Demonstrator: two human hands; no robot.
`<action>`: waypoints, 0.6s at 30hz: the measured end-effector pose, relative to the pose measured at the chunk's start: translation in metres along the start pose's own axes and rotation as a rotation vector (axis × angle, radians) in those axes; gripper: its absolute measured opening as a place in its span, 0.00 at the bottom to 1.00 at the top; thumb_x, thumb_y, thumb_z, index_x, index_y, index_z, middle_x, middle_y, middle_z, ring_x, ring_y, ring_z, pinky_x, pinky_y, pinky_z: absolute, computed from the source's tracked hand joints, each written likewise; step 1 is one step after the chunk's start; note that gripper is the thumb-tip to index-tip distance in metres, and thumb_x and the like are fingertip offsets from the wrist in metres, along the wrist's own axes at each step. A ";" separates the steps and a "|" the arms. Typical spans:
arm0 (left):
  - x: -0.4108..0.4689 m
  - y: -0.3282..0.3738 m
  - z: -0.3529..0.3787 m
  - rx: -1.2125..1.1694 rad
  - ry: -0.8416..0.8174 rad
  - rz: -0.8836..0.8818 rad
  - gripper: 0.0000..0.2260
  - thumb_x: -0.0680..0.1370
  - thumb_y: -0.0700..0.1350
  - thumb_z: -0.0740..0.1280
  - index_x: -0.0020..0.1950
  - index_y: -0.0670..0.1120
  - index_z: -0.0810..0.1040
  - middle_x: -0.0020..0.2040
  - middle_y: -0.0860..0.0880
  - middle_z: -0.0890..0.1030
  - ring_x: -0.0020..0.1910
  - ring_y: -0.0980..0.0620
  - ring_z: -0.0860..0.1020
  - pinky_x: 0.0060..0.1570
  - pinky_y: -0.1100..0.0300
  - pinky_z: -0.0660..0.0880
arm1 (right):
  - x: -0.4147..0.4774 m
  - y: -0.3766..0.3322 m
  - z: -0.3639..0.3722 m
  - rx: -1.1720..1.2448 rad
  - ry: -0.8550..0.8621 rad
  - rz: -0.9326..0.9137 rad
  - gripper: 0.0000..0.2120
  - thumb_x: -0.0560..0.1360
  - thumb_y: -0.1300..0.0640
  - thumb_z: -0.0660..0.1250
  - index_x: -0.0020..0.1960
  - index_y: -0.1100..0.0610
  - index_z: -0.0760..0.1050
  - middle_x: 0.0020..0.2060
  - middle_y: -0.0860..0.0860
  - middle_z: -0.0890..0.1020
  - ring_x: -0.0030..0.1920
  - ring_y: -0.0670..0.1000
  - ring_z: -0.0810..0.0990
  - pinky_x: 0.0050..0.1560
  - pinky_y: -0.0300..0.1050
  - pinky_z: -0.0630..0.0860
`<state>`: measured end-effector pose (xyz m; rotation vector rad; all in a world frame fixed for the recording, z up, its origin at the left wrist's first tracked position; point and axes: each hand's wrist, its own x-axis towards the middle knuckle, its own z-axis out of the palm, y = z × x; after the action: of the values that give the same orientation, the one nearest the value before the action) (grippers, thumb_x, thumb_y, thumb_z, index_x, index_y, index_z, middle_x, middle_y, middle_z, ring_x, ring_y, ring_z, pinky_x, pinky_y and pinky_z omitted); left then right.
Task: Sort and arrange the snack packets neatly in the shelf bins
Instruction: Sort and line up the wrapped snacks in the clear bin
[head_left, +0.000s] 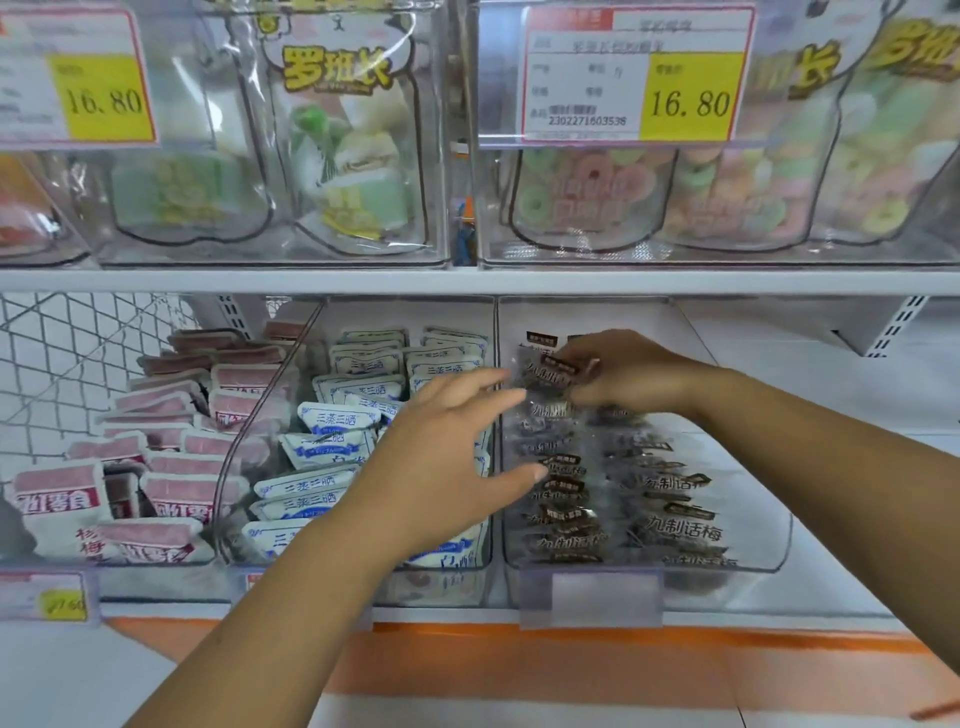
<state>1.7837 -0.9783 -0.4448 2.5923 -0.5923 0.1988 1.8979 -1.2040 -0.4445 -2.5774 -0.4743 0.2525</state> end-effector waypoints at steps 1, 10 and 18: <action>0.000 0.006 -0.001 0.060 0.003 0.072 0.31 0.72 0.69 0.63 0.73 0.61 0.65 0.73 0.66 0.60 0.71 0.63 0.54 0.72 0.61 0.52 | 0.000 0.000 0.003 0.022 -0.019 0.010 0.22 0.73 0.55 0.70 0.66 0.50 0.72 0.49 0.44 0.77 0.50 0.47 0.77 0.41 0.38 0.69; 0.005 0.028 0.012 0.298 -0.206 0.322 0.21 0.72 0.68 0.64 0.62 0.61 0.78 0.55 0.62 0.80 0.56 0.60 0.73 0.63 0.63 0.56 | -0.019 0.003 0.007 -0.332 -0.101 -0.090 0.34 0.76 0.46 0.67 0.77 0.50 0.57 0.73 0.52 0.65 0.70 0.54 0.67 0.66 0.44 0.65; 0.012 0.025 0.018 0.364 -0.134 0.238 0.10 0.79 0.57 0.62 0.54 0.57 0.81 0.50 0.60 0.81 0.51 0.57 0.75 0.61 0.62 0.62 | -0.006 0.000 0.006 -0.309 0.048 -0.120 0.14 0.82 0.52 0.58 0.63 0.54 0.76 0.59 0.52 0.79 0.54 0.51 0.74 0.50 0.42 0.65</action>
<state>1.7842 -1.0111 -0.4476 2.8946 -0.9965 0.2294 1.8908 -1.2035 -0.4497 -2.8320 -0.6944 0.0800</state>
